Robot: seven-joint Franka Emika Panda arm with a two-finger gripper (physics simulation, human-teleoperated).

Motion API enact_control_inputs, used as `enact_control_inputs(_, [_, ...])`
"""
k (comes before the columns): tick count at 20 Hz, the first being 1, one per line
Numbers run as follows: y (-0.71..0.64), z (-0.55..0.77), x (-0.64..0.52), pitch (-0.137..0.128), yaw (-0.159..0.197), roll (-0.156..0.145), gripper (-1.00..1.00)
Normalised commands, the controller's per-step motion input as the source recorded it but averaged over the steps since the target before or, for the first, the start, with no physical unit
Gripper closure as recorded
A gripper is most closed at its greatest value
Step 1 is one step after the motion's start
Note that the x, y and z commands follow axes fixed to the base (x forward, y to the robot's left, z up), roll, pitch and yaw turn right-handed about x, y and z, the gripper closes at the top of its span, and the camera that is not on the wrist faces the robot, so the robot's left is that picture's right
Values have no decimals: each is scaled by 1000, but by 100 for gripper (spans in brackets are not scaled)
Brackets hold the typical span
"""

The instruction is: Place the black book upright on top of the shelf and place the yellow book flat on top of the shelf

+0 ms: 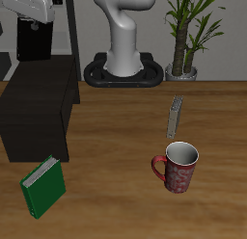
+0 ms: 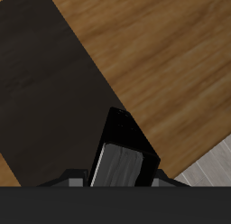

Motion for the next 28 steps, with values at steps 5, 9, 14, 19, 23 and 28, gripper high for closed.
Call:
enact_control_inputs(5, [-60, -213, -120, 31, -59, 4, 100])
enact_control_inputs(9, [-69, -286, 103, 60, -66, -11, 100])
enact_control_inputs(14, [-101, -330, 118, 105, -21, -47, -100])
enact_control_inputs(19, [31, -10, 28, 19, 2, -7, -100])
enact_control_inputs(23, [7, 304, -113, -47, 82, -74, -100])
enact_control_inputs(28, [73, 390, -129, -51, 69, -42, -100])
